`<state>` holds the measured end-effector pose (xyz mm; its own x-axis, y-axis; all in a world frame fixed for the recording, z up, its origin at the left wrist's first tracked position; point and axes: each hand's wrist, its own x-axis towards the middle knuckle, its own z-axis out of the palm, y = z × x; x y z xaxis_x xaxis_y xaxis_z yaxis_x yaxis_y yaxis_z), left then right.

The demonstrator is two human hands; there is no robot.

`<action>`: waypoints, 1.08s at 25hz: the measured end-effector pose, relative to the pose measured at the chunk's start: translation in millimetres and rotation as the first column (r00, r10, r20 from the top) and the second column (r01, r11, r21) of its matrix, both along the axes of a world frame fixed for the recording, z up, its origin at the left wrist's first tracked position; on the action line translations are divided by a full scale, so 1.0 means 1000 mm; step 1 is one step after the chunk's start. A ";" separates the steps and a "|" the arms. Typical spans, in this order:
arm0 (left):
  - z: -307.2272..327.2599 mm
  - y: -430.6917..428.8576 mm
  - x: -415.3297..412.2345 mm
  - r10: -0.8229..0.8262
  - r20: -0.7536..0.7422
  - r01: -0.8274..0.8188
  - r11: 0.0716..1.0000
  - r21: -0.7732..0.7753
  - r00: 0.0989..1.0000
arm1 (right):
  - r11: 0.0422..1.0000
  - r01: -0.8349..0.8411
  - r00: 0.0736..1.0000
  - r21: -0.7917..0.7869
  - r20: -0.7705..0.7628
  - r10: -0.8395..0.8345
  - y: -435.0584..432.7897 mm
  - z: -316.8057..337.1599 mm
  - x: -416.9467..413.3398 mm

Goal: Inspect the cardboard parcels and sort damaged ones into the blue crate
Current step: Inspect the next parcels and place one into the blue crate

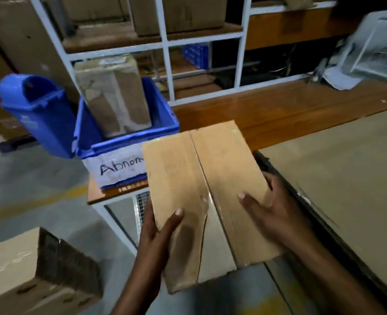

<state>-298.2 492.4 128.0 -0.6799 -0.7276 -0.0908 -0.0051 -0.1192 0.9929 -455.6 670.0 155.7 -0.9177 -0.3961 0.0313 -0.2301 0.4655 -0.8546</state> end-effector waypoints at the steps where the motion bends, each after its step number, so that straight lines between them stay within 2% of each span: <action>1: 0.003 0.002 -0.019 -0.026 -0.037 0.025 0.999 -0.029 0.999 | 1.000 0.010 0.998 0.023 -0.059 -0.008 0.002 0.007 -0.016; 3: 0.012 0.006 -0.054 -0.095 -0.112 0.086 0.993 -0.083 0.989 | 0.999 0.038 0.992 0.005 -0.121 -0.037 0.003 0.019 -0.047; 5: 0.022 0.008 -0.090 -0.107 -0.132 0.089 0.987 -0.135 0.985 | 0.983 0.082 0.991 -0.164 -0.095 -0.099 0.007 0.028 -0.080; 7: 0.031 0.003 -0.126 -0.044 -0.182 0.019 0.990 -0.140 0.982 | 0.934 0.087 0.993 -0.347 -0.042 -0.108 0.011 0.031 -0.115; 10: 0.055 -0.012 -0.194 0.051 -0.215 -0.098 0.972 -0.215 0.975 | 0.895 0.010 0.998 -0.446 -0.047 -0.035 0.008 0.039 -0.177; 15: 0.061 -0.025 -0.289 0.079 -0.180 -0.150 0.890 -0.430 0.981 | 0.936 0.024 0.989 -0.352 -0.129 -0.073 -0.024 0.052 -0.259; 17: 0.062 -0.031 -0.310 0.093 -0.157 -0.153 0.891 -0.428 0.983 | 0.910 0.022 0.987 -0.414 -0.137 -0.086 -0.033 0.057 -0.283; 19: 0.066 -0.041 -0.326 0.120 -0.132 -0.163 0.906 -0.391 0.984 | 0.891 -0.057 0.988 -0.450 -0.153 -0.014 -0.045 0.062 -0.306; 22: 0.076 -0.058 -0.348 0.142 -0.115 -0.178 0.883 -0.434 0.983 | 0.925 -0.127 0.974 -0.358 -0.223 0.048 -0.071 0.058 -0.335; 27: 0.090 -0.088 -0.385 0.161 -0.022 -0.146 0.823 -0.550 0.987 | 0.960 -0.032 0.964 -0.280 -0.262 -0.044 -0.104 0.061 -0.371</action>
